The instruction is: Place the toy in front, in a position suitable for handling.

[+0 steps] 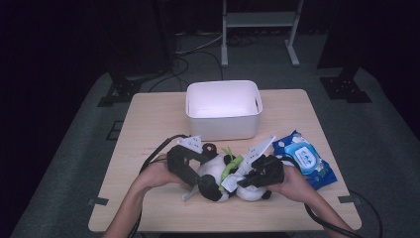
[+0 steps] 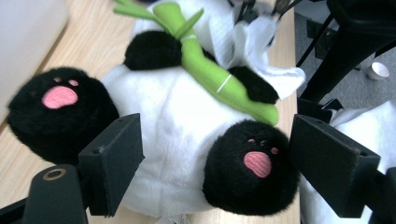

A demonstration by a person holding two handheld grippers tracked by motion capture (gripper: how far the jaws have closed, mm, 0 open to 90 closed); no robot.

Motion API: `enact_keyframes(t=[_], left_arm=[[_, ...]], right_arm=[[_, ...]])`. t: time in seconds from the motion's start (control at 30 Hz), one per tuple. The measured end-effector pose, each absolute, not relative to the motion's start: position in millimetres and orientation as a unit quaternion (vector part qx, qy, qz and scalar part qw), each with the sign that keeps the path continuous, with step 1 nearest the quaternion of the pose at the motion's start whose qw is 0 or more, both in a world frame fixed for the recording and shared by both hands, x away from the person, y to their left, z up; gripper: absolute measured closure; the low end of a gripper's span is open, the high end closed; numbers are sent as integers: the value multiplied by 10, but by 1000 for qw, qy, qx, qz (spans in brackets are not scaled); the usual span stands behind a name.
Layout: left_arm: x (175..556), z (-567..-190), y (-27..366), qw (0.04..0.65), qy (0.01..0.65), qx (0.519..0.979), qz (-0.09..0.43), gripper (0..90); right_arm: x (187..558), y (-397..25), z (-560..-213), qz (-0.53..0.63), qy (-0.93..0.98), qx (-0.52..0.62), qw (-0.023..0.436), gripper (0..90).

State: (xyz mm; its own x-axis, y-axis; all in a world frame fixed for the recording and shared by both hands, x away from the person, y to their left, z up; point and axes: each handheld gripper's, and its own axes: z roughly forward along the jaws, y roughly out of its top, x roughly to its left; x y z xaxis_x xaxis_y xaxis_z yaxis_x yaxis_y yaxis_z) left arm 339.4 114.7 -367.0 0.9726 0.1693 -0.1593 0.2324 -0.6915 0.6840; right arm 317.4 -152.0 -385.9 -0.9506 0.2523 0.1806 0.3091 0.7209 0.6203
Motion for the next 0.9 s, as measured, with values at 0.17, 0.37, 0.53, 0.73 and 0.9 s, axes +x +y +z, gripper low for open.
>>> enact_keyframes(t=[0.17,0.37,0.53,0.73,0.9], left_arm=[[3349,-3856,1081,360,109,926,-32,169],[3356,-3840,1163,375,116,919,-34,162],[3328,-3750,1181,385,112,916,-24,163],[3314,-3677,1215,393,110,913,-11,162],[3316,-3640,1237,403,107,909,-8,161]], right_arm=[[3168,-1417,-3695,-351,-927,-135,16,839],[3264,-1283,-3651,-348,-928,-135,2,839],[3387,-1406,-3642,-354,-921,-162,-12,839],[3369,-1420,-3808,-341,-927,-158,16,841],[3215,-1406,-3848,-329,-933,-145,26,841]])
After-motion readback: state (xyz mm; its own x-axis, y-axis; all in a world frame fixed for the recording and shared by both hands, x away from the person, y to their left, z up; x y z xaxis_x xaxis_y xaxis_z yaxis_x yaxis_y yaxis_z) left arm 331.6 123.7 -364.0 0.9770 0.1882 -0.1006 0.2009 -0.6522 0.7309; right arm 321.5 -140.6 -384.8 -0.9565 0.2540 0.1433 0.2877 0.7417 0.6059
